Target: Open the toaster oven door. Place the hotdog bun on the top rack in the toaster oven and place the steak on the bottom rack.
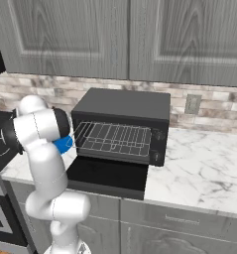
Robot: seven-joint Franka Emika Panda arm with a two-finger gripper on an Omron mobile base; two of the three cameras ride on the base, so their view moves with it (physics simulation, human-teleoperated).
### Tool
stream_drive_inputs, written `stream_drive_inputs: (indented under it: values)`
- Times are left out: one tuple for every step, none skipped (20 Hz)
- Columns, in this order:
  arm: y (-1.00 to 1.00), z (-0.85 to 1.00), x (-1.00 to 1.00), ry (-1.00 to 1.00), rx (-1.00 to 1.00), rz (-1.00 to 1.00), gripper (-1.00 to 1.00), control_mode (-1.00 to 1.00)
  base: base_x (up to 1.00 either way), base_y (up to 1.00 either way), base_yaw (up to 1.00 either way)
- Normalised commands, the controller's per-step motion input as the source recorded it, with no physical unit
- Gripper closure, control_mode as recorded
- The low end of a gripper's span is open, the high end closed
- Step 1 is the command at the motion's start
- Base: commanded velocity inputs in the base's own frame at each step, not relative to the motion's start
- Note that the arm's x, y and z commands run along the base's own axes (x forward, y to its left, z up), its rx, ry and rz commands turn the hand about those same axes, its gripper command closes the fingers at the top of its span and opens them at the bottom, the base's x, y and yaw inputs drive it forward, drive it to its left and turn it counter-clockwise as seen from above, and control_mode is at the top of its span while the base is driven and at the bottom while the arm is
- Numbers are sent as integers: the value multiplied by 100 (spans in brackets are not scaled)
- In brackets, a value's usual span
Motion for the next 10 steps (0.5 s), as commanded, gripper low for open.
stream_drive_inputs:
  values:
    - [20,-19,24,0,0,0,-100,-100,0,0,0]
    - [25,-30,26,0,0,0,-100,-100,0,0,0]
    - [11,-15,19,0,0,0,-100,-100,0,0,0]
    - [0,-12,6,0,0,0,-100,-100,0,0,0]
    - [0,0,0,0,0,0,-100,-100,0,0,0]
    - [0,-2,0,0,0,0,-100,-100,0,0,0]
    - [0,0,0,0,1,0,-100,-100,0,0,0]
    - [-1,0,0,0,2,0,-100,-100,0,0,0]
    - [-22,0,0,0,5,0,-100,-100,0,0,0]
    - [-18,0,0,0,6,0,-100,-100,0,0,0]
